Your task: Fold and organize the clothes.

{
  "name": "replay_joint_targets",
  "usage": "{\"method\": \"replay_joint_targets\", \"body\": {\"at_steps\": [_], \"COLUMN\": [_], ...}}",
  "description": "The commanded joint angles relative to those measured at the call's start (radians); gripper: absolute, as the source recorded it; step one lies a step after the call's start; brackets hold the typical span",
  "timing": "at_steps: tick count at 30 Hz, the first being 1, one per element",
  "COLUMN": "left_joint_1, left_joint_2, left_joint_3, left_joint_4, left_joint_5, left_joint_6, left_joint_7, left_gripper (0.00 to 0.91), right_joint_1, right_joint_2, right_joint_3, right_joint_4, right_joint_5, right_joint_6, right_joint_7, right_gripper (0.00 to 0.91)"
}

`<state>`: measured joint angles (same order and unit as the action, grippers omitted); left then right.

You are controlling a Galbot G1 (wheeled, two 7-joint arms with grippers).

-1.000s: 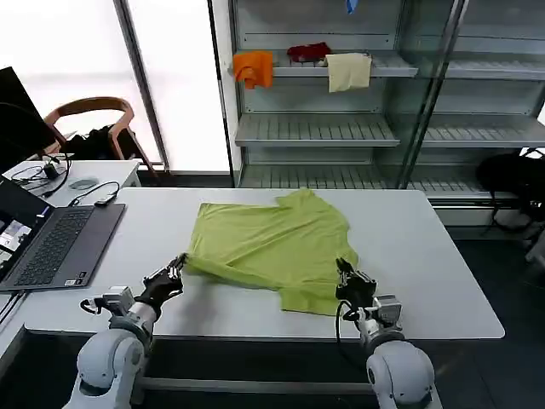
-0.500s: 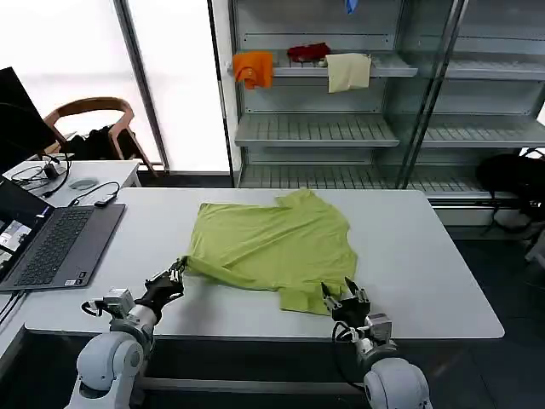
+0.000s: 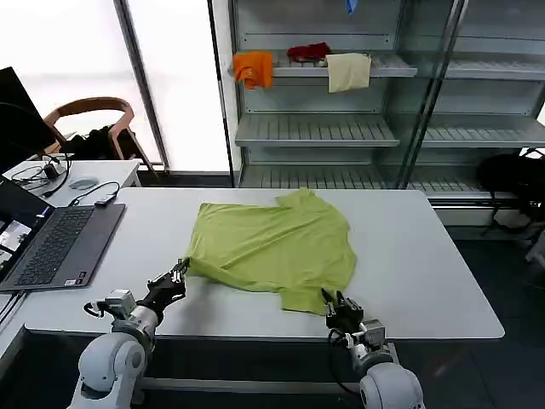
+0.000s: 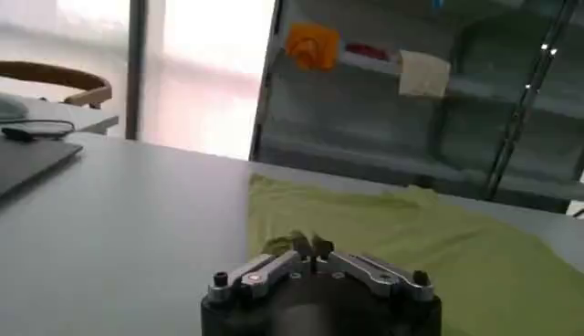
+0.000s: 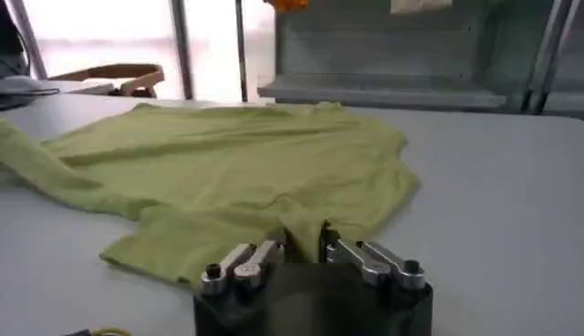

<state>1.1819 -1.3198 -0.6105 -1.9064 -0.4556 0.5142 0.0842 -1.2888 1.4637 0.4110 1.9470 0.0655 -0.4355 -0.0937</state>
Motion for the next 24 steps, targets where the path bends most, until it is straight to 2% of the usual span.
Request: {"method": "replay_joint_targets", "body": {"at_steps": [1, 4, 10, 17, 24], "left_joint_1": [-0.003, -0.018, -0.061, -0.138, -0.173], "left_joint_2": [0.0, -0.003, -0.006, -0.01, -0.011], "left_joint_3": [-0.001, -0.001, 0.002, 0.015, 0.027], "left_joint_4": [0.0, -0.001, 0.007, 0.077, 0.13], "left_joint_5": [-0.004, -0.008, -0.014, 0.006, 0.05], "left_joint_6": [0.0, 0.001, 0.012, 0.029, 0.031], "left_joint_7": [-0.001, -0.007, -0.022, -0.04, -0.038], "left_gripper": [0.0, 0.0, 0.0, 0.0, 0.0], "right_joint_1": [0.006, 0.033, 0.11, 0.228, 0.299], "right_joint_2": [0.002, 0.006, 0.001, 0.005, 0.023], "right_joint_3": [0.0, 0.002, 0.023, 0.018, -0.006], "right_joint_4": [0.01, 0.035, 0.05, -0.049, -0.135], "right_joint_5": [0.024, 0.033, 0.029, -0.016, -0.063], "right_joint_6": [0.026, 0.033, -0.012, -0.062, -0.073], "right_joint_7": [0.008, 0.032, 0.046, 0.024, 0.006], "right_gripper": [0.0, 0.0, 0.0, 0.0, 0.0]}}
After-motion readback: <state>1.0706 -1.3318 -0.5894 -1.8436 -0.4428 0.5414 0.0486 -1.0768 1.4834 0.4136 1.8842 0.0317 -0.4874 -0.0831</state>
